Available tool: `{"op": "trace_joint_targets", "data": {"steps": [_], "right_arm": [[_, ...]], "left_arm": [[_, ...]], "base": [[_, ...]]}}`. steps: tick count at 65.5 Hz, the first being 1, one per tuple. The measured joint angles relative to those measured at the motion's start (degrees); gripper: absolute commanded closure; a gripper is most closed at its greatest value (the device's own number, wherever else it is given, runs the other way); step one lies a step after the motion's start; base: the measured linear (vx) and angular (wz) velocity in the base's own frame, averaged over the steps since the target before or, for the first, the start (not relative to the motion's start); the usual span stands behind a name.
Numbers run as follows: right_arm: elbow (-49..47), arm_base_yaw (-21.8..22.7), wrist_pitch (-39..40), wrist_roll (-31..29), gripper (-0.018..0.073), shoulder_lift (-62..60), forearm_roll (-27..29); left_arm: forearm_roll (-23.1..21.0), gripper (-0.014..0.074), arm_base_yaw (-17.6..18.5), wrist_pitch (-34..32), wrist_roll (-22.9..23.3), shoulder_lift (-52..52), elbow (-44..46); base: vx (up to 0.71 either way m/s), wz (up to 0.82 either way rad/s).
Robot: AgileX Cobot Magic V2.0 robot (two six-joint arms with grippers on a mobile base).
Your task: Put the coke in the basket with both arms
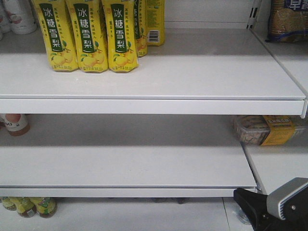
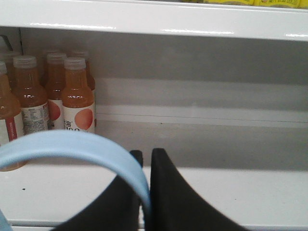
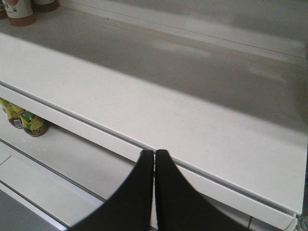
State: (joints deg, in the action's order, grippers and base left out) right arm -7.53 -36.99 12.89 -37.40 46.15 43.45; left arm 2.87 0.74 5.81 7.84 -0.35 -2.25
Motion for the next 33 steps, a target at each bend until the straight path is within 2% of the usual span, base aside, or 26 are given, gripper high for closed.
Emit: {"op": "trace_joint_targets", "data": {"steps": [33], "right_arm": [[0.0,0.0,0.0,0.0,0.0568,0.0,0.0]], "left_arm": [[0.0,0.0603,0.0,0.0,0.0,0.0,0.0]], "base": [[0.0,0.0]]}}
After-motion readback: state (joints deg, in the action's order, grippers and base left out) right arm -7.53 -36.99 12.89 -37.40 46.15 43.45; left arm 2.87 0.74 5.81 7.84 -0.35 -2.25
